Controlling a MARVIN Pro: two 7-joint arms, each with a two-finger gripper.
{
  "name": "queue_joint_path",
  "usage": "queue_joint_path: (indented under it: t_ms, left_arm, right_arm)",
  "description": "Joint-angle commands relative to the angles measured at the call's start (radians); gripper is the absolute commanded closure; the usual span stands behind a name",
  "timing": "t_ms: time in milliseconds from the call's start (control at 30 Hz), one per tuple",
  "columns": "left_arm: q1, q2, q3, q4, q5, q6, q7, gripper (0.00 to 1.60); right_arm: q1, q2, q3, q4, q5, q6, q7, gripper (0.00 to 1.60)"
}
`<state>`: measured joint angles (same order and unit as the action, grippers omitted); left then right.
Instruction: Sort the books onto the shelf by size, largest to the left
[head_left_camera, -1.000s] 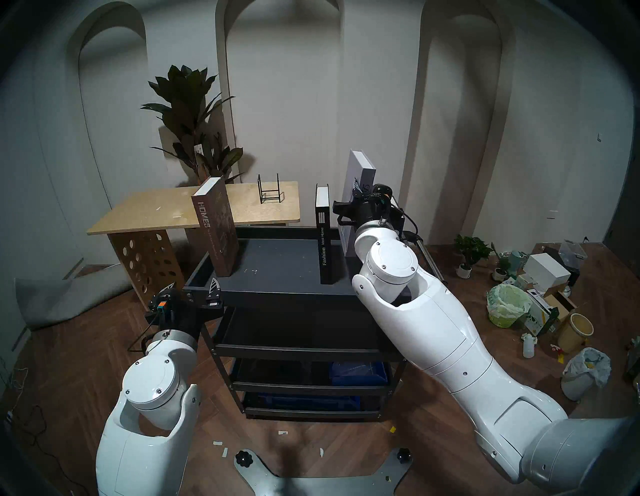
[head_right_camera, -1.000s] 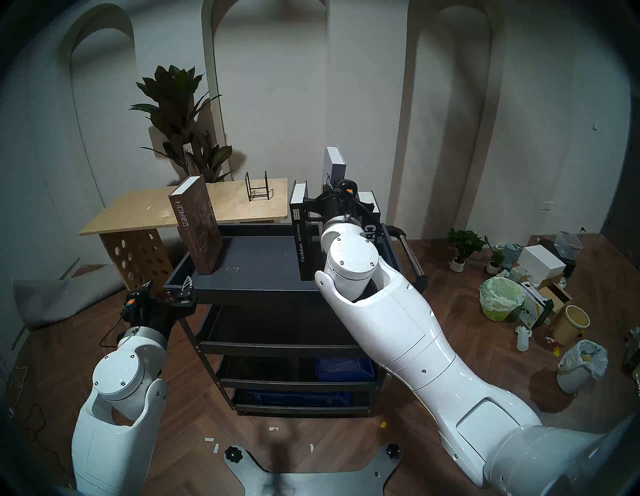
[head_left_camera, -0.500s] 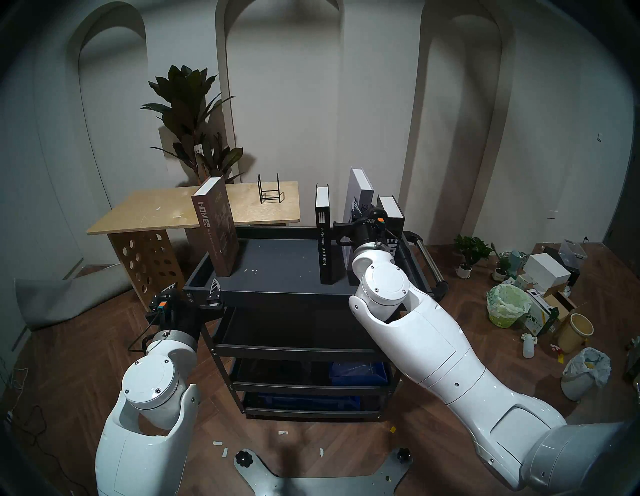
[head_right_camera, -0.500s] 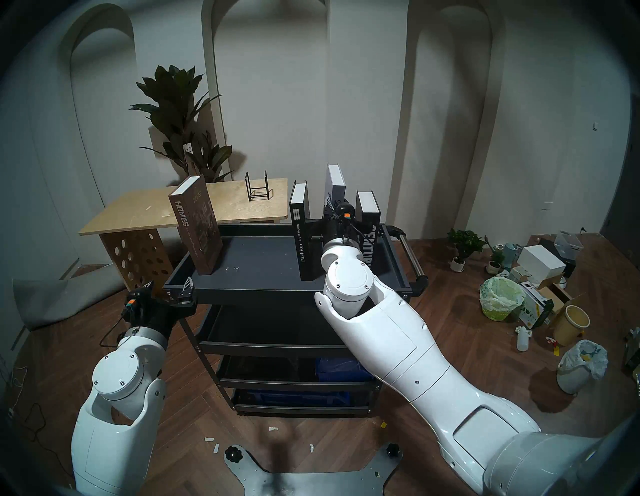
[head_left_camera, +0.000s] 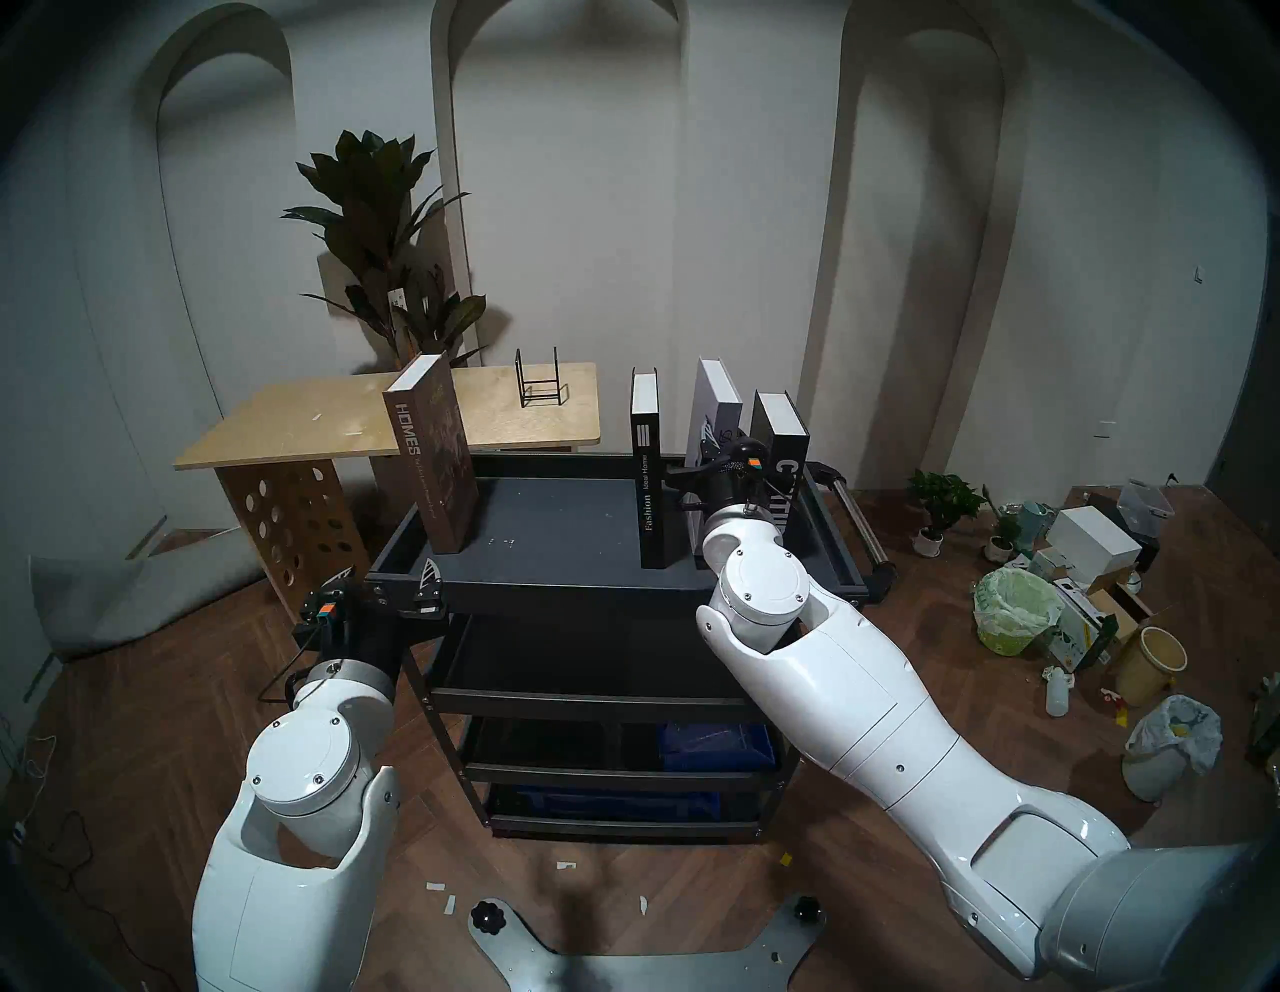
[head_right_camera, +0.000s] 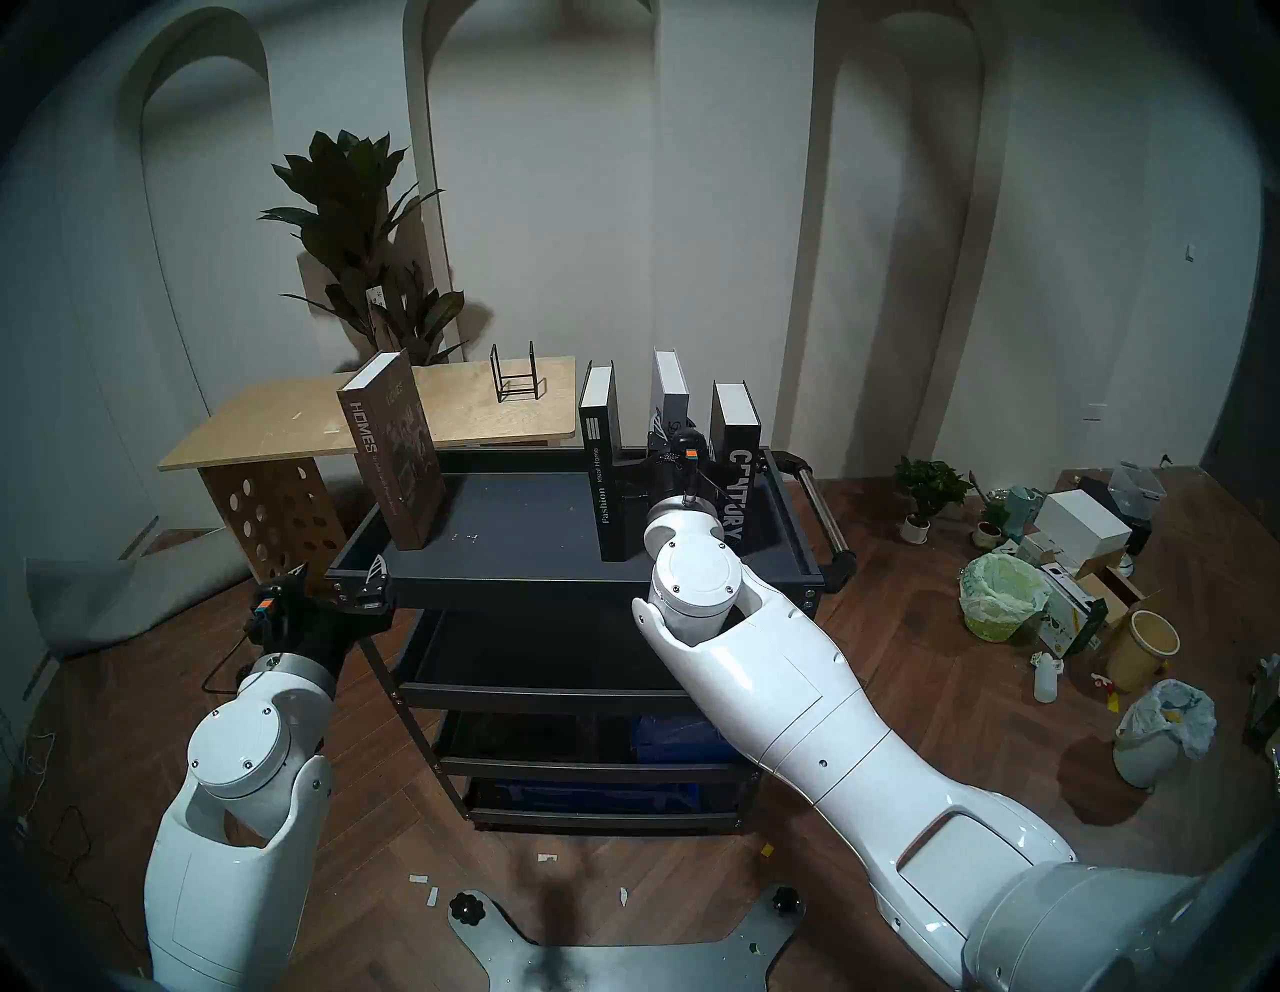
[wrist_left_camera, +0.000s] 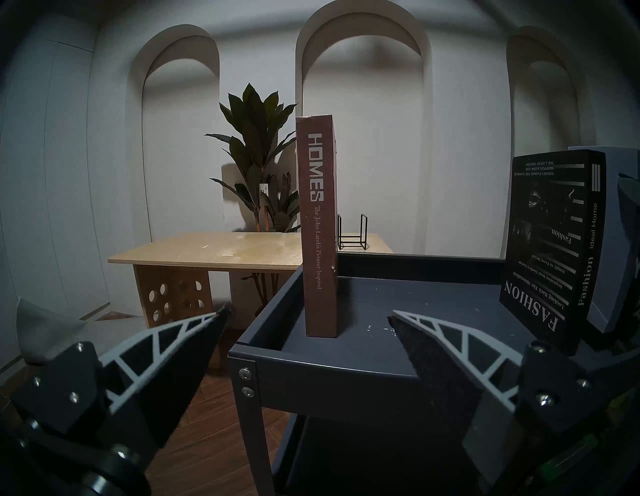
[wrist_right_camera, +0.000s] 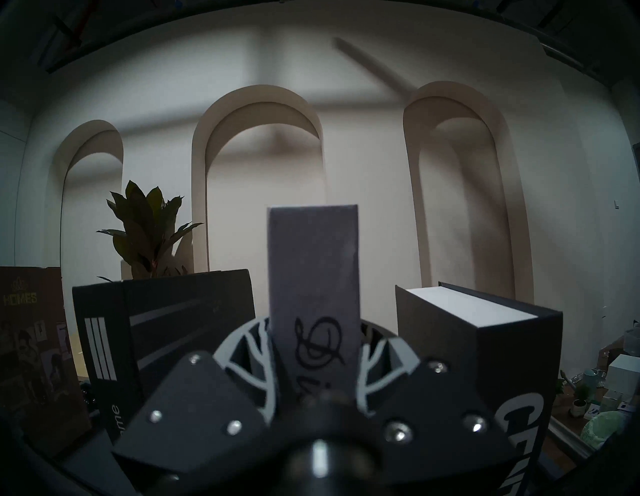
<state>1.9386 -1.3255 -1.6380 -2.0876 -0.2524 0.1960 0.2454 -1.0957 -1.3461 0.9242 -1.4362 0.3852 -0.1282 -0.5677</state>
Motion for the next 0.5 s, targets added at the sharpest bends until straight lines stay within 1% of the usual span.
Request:
queue_joint_path:
  t_ms: [0,333,400,467]
  left_arm:
    - [-0.023,-0.002,-0.002,-0.008,-0.005,-0.001,0.0,0.0]
    - [-0.031,0.001,-0.002,0.001,-0.012,0.0,-0.004,0.0]
    - [-0.033,0.002,-0.001,0.002,-0.013,0.001,-0.003,0.0]
    - [-0.034,0.003,-0.001,0.003,-0.013,0.001,-0.003,0.0]
  right_arm:
    - [0.03,-0.025,0.0,0.01,-0.017,-0.02,-0.014,1.6]
    - [0.029,-0.028,-0.002,0.039,-0.018,-0.028,-0.016,1.6]
    - [0.027,-0.032,0.001,0.039,-0.006,-0.011,-0.019,1.6]
    - [0.03,-0.031,-0.001,0.044,-0.007,-0.013,-0.018,1.6]
